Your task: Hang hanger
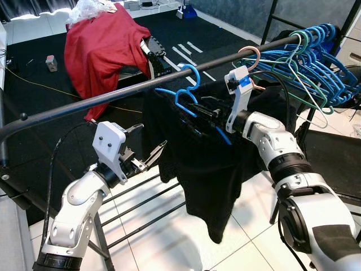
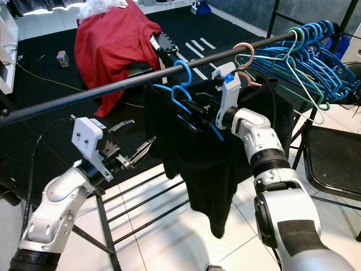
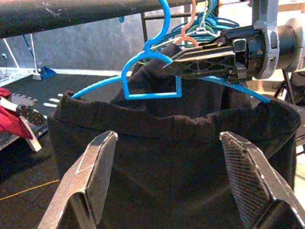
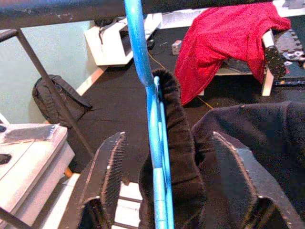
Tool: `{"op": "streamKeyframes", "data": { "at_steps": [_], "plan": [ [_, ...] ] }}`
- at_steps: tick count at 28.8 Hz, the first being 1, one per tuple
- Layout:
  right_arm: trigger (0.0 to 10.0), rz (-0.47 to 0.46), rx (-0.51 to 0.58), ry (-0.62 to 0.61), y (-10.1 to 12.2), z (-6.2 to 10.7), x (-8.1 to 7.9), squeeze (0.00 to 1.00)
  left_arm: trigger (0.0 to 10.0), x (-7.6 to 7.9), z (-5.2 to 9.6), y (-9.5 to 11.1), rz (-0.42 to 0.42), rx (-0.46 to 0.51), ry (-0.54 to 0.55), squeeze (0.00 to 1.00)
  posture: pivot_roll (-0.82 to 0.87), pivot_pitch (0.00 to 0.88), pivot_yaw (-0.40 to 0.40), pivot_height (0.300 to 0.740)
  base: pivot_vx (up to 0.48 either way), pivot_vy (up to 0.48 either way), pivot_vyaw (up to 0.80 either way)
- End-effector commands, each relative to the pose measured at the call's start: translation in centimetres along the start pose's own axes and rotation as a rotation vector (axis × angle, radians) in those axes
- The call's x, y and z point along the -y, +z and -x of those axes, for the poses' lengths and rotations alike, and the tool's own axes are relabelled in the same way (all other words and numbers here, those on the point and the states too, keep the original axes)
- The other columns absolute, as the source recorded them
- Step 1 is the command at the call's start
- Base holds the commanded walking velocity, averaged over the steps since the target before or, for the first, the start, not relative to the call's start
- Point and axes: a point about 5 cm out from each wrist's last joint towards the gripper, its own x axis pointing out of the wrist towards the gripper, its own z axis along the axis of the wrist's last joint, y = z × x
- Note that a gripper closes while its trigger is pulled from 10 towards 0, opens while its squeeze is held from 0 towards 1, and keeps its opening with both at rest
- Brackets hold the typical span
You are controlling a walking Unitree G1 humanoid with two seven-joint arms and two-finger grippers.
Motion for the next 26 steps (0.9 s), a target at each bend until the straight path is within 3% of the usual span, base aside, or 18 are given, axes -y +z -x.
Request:
{"op": "streamKeyframes", "data": {
  "at_steps": [1,3,4,6,9,10,14,18,19,26],
  "plan": [
    [10.0,0.021,0.026,0.007,0.4,-0.2,-0.3,0.00,10.0,0.2,0.2,0.1,-0.016,-0.014,-0.016,0.00,-0.05,0.138,0.005,0.740,0.000,0.000,0.00],
    [10.0,0.063,0.053,0.018,0.9,-0.1,-0.7,0.00,10.0,0.1,0.3,0.2,-0.020,-0.014,-0.016,0.00,-0.04,0.146,0.003,0.740,0.000,0.000,0.00],
    [10.0,0.155,0.106,0.009,2.3,0.7,-2.0,0.00,10.0,-0.2,0.7,0.4,-0.033,-0.020,-0.011,0.00,-0.04,0.158,0.008,0.740,0.000,0.000,0.00],
    [10.0,0.192,0.138,-0.023,3.2,1.4,-2.8,0.00,10.0,-0.3,0.9,0.4,-0.037,-0.024,-0.005,0.00,-0.04,0.164,0.014,0.740,0.000,0.000,0.00],
    [10.0,0.190,0.195,-0.059,4.2,3.0,-4.9,0.00,10.0,-0.6,1.2,0.4,-0.041,-0.030,0.006,0.00,-0.05,0.172,0.023,0.740,0.000,0.000,0.00],
    [10.0,0.183,0.201,-0.072,4.1,3.9,-5.9,0.00,10.0,-0.7,1.3,0.4,-0.042,-0.034,0.012,0.00,-0.05,0.179,0.028,0.740,0.000,0.000,0.00],
    [10.0,0.158,0.199,-0.124,3.2,5.5,-7.6,0.00,10.0,-0.9,1.3,0.3,-0.042,-0.041,0.022,0.00,-0.05,0.188,0.037,0.740,0.000,0.000,0.00],
    [10.0,0.154,0.200,-0.183,2.5,6.1,-7.7,0.00,10.0,-1.0,1.4,0.2,-0.037,-0.045,0.034,0.00,-0.06,0.191,0.043,0.740,0.000,0.000,0.00],
    [10.0,0.188,0.218,-0.248,2.0,6.6,-7.0,0.00,10.0,-0.9,1.4,0.0,-0.032,-0.055,0.044,0.00,-0.05,0.195,0.048,0.740,0.000,0.000,0.00],
    [10.0,0.221,0.255,-0.310,1.9,6.7,-5.4,0.00,10.0,-0.9,1.2,0.0,-0.038,-0.067,0.055,0.00,-0.04,0.195,0.042,0.740,0.000,0.000,0.00]
  ]
}}
